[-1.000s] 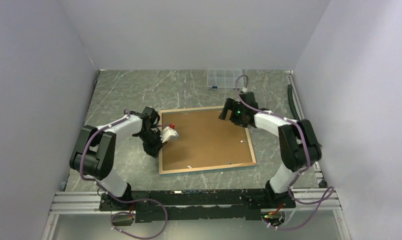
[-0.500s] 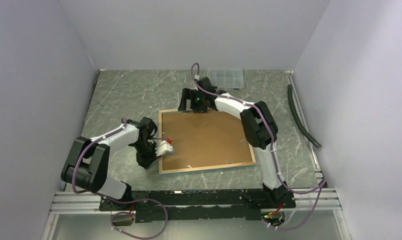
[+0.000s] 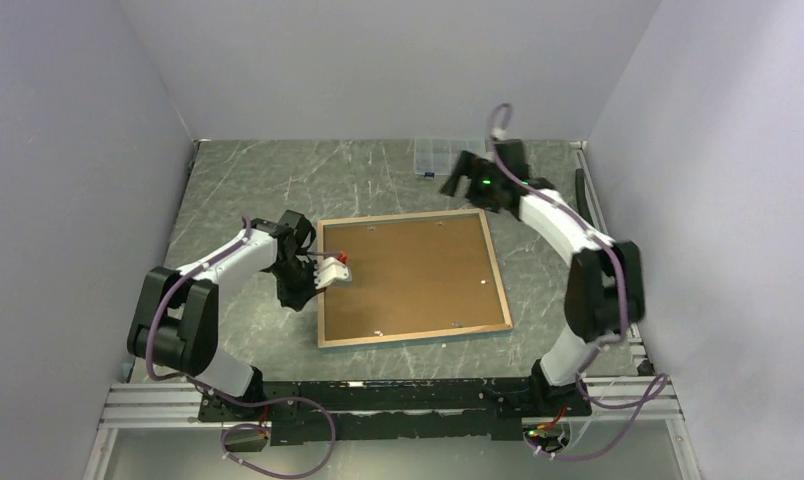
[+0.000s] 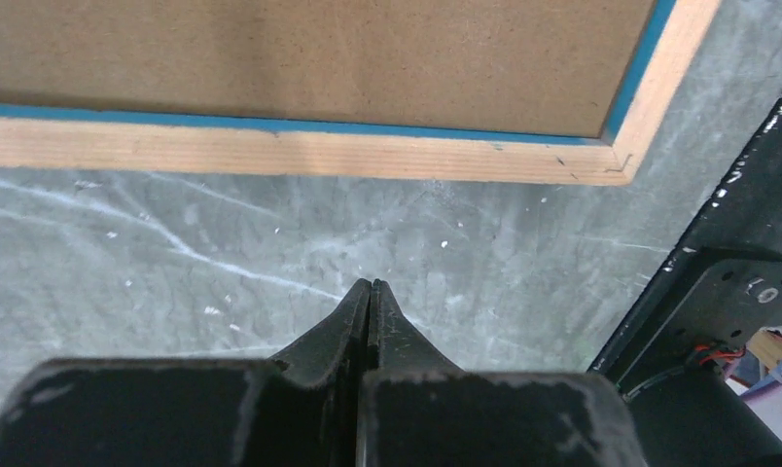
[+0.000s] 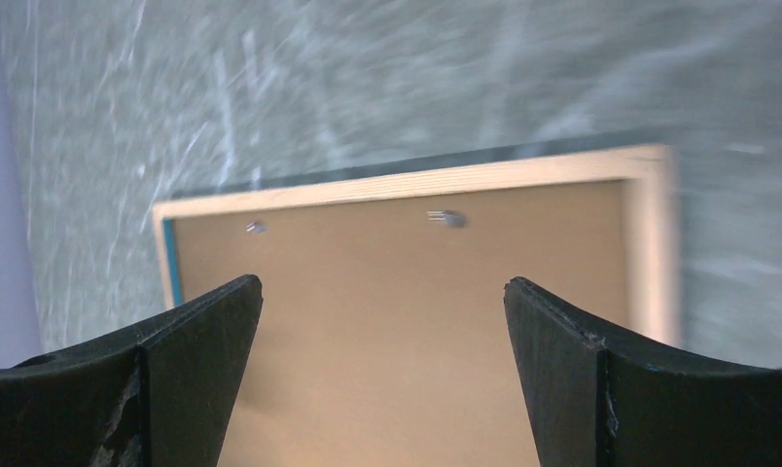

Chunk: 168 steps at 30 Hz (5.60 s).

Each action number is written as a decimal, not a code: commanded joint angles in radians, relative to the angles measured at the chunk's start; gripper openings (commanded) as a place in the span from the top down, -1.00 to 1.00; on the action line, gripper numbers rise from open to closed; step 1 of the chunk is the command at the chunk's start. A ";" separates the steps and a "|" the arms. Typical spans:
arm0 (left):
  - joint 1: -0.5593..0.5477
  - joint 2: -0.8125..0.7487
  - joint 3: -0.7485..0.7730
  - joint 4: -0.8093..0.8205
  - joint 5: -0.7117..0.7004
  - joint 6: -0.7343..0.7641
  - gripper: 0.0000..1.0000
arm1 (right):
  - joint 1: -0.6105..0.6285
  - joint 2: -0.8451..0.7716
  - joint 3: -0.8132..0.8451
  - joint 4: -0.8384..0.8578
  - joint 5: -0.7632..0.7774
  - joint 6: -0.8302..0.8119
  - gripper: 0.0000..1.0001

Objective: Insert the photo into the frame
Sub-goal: Adjust the photo frame at the center of the board, then install the photo frame at the center of the board.

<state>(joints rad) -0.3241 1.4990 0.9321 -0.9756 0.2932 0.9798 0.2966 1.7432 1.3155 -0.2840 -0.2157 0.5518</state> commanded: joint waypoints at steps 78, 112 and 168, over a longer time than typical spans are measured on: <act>0.435 0.452 0.422 -0.028 0.005 -0.295 0.77 | 0.254 -0.258 -0.634 0.364 -0.209 0.398 -1.00; 0.323 0.485 0.371 -0.090 0.559 -0.533 0.27 | 0.531 -0.101 -0.201 0.147 0.095 0.268 -0.99; 0.285 0.532 0.304 -0.032 0.557 -0.440 0.73 | 0.652 0.393 0.027 0.379 -0.061 0.461 -0.85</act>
<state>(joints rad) -0.0158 2.0541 1.2606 -1.0218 0.8616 0.4965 0.9485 2.0907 1.3220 0.1333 -0.2985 1.0325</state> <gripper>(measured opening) 0.139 0.926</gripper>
